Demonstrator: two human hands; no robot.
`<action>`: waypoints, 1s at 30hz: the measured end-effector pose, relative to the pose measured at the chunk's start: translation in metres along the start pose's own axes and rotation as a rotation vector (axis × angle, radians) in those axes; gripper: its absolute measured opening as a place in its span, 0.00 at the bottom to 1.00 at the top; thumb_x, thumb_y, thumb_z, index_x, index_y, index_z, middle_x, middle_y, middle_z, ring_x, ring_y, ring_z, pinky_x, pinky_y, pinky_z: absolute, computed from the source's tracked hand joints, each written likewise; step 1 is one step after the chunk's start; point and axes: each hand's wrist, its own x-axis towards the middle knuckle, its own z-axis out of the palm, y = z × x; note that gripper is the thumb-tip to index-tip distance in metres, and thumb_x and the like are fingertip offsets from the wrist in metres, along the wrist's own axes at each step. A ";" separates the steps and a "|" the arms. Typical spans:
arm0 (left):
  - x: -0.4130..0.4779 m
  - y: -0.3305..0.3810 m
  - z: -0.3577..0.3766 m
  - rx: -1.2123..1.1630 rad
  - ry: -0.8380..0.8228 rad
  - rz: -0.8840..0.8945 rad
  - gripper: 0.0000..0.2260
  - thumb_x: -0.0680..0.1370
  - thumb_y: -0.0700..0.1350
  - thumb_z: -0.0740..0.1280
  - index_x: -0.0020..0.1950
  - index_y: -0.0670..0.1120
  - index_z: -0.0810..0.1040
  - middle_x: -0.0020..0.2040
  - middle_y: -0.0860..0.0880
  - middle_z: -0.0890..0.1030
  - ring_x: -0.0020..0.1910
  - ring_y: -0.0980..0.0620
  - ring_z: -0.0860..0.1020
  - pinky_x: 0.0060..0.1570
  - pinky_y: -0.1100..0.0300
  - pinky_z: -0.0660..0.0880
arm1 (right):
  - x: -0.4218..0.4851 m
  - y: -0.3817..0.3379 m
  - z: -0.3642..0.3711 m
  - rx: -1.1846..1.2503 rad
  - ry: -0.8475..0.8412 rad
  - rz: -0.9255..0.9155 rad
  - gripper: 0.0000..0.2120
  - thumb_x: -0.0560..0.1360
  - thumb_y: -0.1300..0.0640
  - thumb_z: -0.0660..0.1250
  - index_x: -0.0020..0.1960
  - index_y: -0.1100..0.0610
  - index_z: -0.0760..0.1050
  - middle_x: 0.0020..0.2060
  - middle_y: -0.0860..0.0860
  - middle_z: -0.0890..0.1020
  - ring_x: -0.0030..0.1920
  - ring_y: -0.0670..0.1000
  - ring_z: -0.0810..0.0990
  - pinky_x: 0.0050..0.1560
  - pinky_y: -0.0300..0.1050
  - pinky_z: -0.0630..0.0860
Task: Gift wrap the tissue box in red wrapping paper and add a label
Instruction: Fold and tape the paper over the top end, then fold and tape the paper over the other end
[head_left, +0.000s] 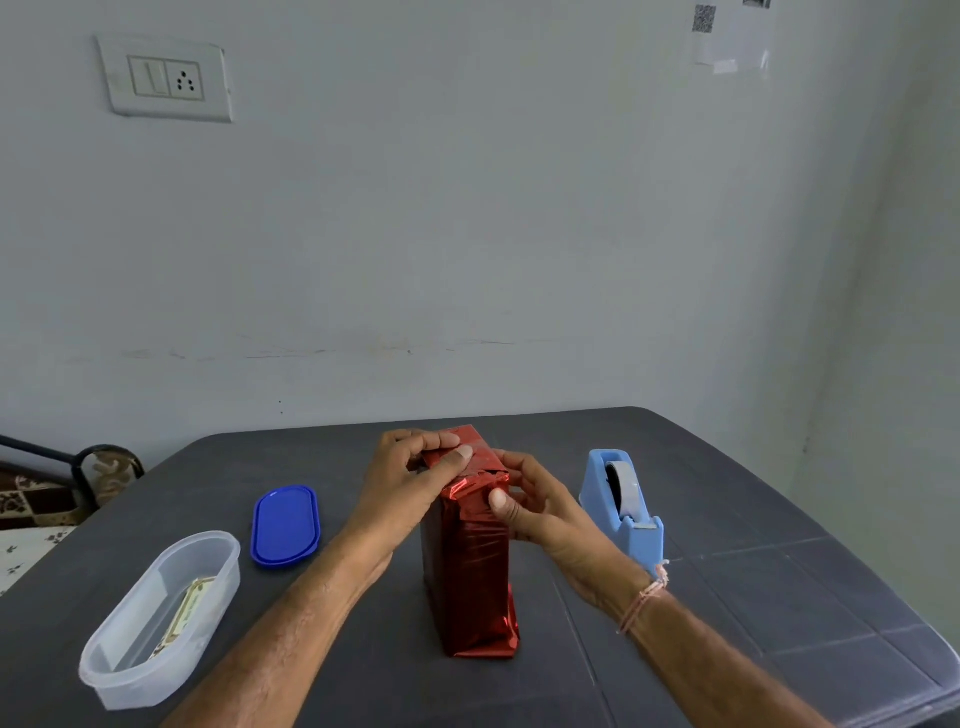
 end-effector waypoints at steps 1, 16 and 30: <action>0.000 0.003 -0.003 -0.008 -0.014 -0.011 0.09 0.76 0.55 0.74 0.52 0.53 0.86 0.59 0.54 0.77 0.56 0.61 0.78 0.47 0.70 0.71 | -0.001 0.004 0.001 -0.017 -0.002 -0.014 0.22 0.80 0.54 0.71 0.72 0.46 0.72 0.64 0.51 0.82 0.65 0.53 0.81 0.60 0.49 0.81; 0.024 0.025 -0.036 0.215 -0.255 -0.425 0.31 0.70 0.70 0.72 0.63 0.50 0.73 0.60 0.48 0.80 0.45 0.48 0.86 0.40 0.56 0.81 | 0.003 0.037 0.009 -0.383 0.294 0.096 0.22 0.78 0.32 0.62 0.54 0.49 0.81 0.49 0.53 0.86 0.42 0.55 0.88 0.47 0.56 0.84; -0.005 0.001 -0.056 -0.100 -0.369 -0.601 0.46 0.65 0.82 0.55 0.69 0.50 0.77 0.59 0.36 0.83 0.52 0.35 0.86 0.55 0.39 0.82 | -0.001 0.023 0.009 0.398 0.117 0.712 0.36 0.74 0.27 0.62 0.69 0.52 0.75 0.66 0.59 0.79 0.55 0.71 0.84 0.53 0.68 0.81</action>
